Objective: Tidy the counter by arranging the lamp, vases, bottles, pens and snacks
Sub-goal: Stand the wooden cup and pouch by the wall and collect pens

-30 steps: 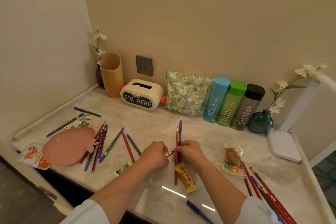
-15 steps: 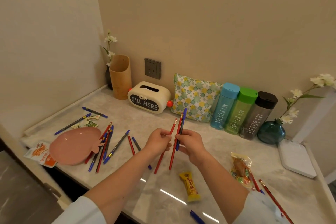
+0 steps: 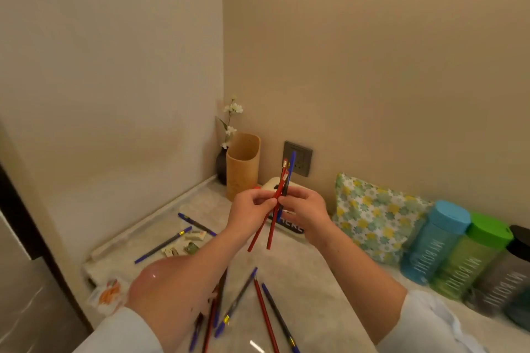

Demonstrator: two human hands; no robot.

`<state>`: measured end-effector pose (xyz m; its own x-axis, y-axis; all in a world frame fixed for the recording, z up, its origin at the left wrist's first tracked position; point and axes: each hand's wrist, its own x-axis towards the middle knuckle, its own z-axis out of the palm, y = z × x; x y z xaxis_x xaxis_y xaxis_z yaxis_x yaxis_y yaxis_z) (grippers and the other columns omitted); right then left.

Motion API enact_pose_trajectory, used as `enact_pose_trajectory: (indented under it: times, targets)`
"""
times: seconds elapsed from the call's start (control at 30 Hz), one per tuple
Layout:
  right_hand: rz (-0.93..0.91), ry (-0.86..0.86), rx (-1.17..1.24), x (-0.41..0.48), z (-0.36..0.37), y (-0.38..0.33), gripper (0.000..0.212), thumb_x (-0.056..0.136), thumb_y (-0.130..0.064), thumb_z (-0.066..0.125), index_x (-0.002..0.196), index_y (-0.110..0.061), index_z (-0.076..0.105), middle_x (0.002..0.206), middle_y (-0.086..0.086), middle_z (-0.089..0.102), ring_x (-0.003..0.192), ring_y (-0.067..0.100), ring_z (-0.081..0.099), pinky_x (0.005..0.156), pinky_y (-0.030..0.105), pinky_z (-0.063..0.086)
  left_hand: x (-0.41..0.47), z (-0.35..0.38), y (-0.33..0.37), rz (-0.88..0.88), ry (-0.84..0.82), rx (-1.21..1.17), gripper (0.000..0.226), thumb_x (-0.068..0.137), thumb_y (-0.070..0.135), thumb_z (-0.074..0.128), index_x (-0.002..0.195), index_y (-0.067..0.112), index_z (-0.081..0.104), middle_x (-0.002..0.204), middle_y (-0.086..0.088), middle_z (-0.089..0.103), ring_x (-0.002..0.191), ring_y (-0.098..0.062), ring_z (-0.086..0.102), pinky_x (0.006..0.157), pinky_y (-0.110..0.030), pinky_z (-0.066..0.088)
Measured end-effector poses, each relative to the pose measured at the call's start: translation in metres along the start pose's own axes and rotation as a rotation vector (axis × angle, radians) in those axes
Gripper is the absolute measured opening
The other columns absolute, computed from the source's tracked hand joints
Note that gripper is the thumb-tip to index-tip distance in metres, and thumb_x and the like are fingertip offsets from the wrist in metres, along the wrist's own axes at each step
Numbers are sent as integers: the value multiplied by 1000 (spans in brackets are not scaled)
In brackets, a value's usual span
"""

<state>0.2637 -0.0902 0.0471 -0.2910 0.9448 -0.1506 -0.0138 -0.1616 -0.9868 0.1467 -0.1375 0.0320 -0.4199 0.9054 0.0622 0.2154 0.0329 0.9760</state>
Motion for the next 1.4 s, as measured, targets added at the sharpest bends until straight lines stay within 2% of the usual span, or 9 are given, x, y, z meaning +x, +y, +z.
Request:
enact_pose_trajectory:
  times: [0.27,0.37,0.47,0.63,0.83,0.9,1.07,1.17,1.4]
  targets:
    - [-221,40,-122,92,86,-66,20,82,3,68,89,-15,66,91,9,71,86,23,72,69,28,58,121,-81,37,183,-27,49,22,90,10,63,110,15,70,97,5,71,73,6,62,59,-7,49]
    - [-309,67,-189,124,110,-83,18,84,-3,69,92,-18,66,96,6,72,90,21,71,79,32,59,162,-102,44,235,-41,31,20,91,11,62,109,18,68,90,10,65,69,6,61,52,-3,46]
    - [-346,127,-250,150,124,-87,17,85,-9,70,97,-21,68,98,0,72,95,17,69,87,35,57,196,-115,40,279,-43,80,21,90,18,64,110,20,70,93,12,66,84,0,61,58,-7,44]
    - [-295,214,-318,183,134,-65,16,84,-9,70,92,-23,69,96,-2,72,96,17,68,85,35,57,237,-117,10,307,-105,205,20,89,24,65,107,28,72,97,13,68,88,-4,61,65,-10,41]
    - [-188,235,-412,202,138,-15,24,85,-6,67,89,-29,64,94,1,73,91,17,70,80,44,60,254,-109,-43,253,-192,330,18,85,27,70,101,32,74,98,16,72,92,-6,65,84,-34,54]
    - [-178,245,-430,204,139,-9,22,86,-8,67,96,-28,64,95,-1,73,90,14,70,78,43,60,254,-108,-54,246,-204,360,16,85,30,68,100,34,74,93,18,72,86,-6,66,82,-39,56]
    - [-179,257,-360,203,138,-6,34,87,-5,65,119,-15,62,105,2,72,97,15,69,82,41,60,249,-109,-59,232,-188,340,21,90,28,62,110,32,71,85,18,68,60,-11,66,68,-40,58]
    - [-193,290,-293,196,137,-2,42,86,-3,65,126,-12,60,110,4,71,101,15,68,85,42,59,242,-110,-58,222,-160,275,29,92,25,60,119,32,65,92,19,69,53,-10,64,63,-36,59]
    - [-307,419,-190,152,122,-3,47,88,-11,65,132,-21,54,107,-2,70,96,7,67,80,31,59,200,-100,-50,248,61,-22,47,91,17,60,127,44,47,115,20,56,72,-9,66,70,-29,58]
